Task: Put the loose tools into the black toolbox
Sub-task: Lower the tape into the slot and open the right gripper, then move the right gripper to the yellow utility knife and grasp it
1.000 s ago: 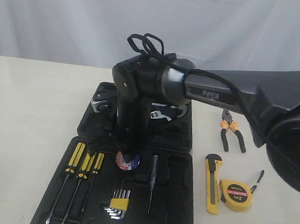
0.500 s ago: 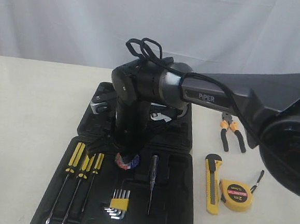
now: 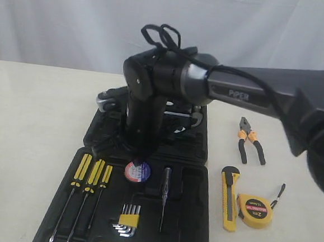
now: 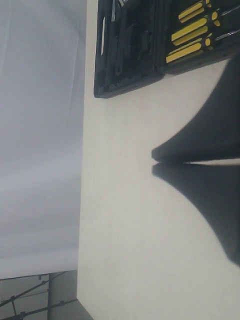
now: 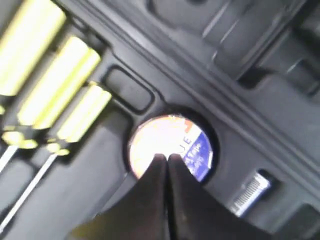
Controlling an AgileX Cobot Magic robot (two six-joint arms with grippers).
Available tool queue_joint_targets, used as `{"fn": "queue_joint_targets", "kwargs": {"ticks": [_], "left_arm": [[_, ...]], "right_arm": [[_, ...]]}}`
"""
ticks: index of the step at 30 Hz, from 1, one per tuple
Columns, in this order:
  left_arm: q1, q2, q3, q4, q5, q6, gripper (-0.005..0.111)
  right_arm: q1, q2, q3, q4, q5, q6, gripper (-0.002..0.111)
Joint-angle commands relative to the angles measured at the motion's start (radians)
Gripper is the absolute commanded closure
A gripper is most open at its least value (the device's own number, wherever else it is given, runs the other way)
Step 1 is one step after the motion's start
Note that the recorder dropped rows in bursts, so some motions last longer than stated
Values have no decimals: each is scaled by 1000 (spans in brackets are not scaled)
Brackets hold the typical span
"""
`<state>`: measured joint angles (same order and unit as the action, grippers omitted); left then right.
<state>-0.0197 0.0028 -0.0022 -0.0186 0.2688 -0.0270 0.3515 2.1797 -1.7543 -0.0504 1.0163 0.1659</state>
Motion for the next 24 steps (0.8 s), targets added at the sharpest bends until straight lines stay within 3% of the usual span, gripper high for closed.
{"fn": "queue_joint_targets", "kwargs": {"ticks": [1, 11, 18, 24], "left_arm": [[-2, -3, 2, -2, 1, 0, 107], [-2, -3, 2, -2, 1, 0, 107], [-2, -3, 2, -2, 1, 0, 107], [-2, -3, 2, -2, 1, 0, 107]], "right_arm": [[0, -99, 0, -21, 27, -9, 109], [0, -289, 31, -161, 205, 20, 109], [-4, -514, 257, -264, 150, 98, 109], [-139, -686, 461, -200, 131, 110, 109]]}}
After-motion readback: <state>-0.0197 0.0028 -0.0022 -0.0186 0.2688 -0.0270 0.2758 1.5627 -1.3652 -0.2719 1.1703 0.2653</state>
